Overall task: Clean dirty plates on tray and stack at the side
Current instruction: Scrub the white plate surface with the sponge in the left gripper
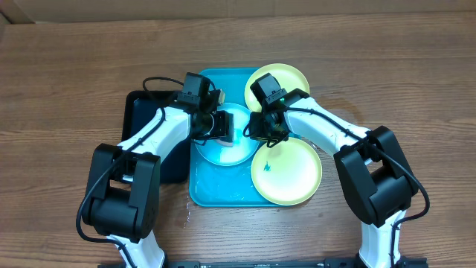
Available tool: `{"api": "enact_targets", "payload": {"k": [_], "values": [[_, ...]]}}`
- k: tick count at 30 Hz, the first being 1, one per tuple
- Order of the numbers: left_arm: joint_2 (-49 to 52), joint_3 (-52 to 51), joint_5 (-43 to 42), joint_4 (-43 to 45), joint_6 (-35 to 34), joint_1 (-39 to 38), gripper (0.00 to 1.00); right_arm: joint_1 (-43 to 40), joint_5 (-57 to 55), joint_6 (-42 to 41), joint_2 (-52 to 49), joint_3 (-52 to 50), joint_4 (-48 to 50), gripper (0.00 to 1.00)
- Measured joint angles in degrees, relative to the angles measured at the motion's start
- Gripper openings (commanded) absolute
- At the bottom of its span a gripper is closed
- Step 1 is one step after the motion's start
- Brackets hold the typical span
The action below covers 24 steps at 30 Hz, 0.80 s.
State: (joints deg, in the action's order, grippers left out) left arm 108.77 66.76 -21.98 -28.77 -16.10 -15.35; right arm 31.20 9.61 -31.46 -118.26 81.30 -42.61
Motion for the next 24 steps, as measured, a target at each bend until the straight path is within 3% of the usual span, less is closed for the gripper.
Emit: {"api": "enact_targets", "payload": {"k": [8,14,18,24], "values": [[0.1,-0.1,-8.0,0.7,0.0,0.0,0.06,0.0,0.1,0.0,0.0,0.0,0.1,0.07],[0.1,4.5,-9.2,-10.3,1.1,0.0,0.04,0.0,0.2,0.0,0.0,0.0,0.2,0.08],[0.1,10.9,-6.8,-16.4,2.6,0.0,0.04,0.0,0.3,0.0,0.0,0.0,0.2,0.08],[0.1,13.3,3.5,-19.3,3.0,0.0,0.04,0.0,0.4,0.0,0.0,0.0,0.1,0.07]]}}
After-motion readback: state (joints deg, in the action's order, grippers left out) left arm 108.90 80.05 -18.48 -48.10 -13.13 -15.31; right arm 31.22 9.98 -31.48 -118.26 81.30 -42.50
